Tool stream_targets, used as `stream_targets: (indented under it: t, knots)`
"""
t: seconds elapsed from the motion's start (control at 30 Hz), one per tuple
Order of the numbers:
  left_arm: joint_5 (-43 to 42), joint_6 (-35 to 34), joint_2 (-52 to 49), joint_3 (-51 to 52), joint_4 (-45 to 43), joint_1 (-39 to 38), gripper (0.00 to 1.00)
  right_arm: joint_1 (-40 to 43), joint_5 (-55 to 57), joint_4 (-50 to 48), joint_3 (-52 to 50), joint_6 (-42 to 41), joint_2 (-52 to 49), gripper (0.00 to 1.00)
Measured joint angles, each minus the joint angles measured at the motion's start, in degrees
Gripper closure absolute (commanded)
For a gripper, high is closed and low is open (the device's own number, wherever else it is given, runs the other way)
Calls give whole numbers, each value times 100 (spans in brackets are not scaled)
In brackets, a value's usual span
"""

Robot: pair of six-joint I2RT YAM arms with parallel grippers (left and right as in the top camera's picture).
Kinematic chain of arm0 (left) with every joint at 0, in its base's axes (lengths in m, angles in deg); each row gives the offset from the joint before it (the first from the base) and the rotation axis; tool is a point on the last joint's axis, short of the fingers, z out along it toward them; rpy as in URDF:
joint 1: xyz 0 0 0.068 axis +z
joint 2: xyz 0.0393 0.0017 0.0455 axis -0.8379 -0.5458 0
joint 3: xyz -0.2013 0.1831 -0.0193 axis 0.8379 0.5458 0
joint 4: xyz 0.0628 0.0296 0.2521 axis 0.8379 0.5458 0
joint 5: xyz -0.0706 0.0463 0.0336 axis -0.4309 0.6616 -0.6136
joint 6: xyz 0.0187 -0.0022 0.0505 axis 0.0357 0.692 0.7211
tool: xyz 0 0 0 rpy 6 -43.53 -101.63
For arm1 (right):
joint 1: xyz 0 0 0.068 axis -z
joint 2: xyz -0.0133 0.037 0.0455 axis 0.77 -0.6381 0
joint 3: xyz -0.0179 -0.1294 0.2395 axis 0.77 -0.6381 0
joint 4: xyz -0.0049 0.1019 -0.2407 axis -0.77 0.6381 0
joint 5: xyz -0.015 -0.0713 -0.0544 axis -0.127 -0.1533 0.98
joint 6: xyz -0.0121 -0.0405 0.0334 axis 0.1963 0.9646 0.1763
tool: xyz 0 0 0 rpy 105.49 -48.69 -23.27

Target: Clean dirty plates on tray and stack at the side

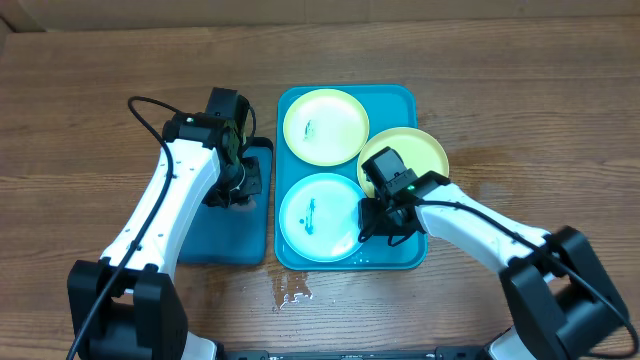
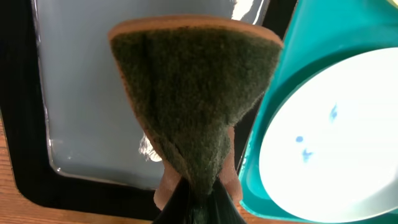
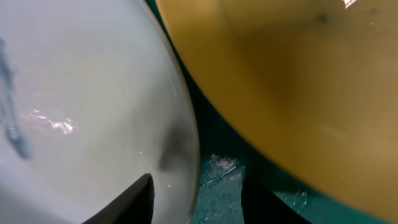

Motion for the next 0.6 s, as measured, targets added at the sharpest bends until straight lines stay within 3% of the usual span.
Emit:
stream_targets:
  t: [0.17, 0.33, 0.6]
  knots:
    - [-455, 105, 195, -2, -240, 0, 96, 22, 68, -199, 20, -66, -118, 94]
    - [-1283, 92, 223, -2, -719, -116, 96, 59, 52, -254, 37, -175, -142, 96]
    - [-1202, -264, -4, 219, -1552, -1294, 96, 59, 92, -221, 46, -223, -142, 96]
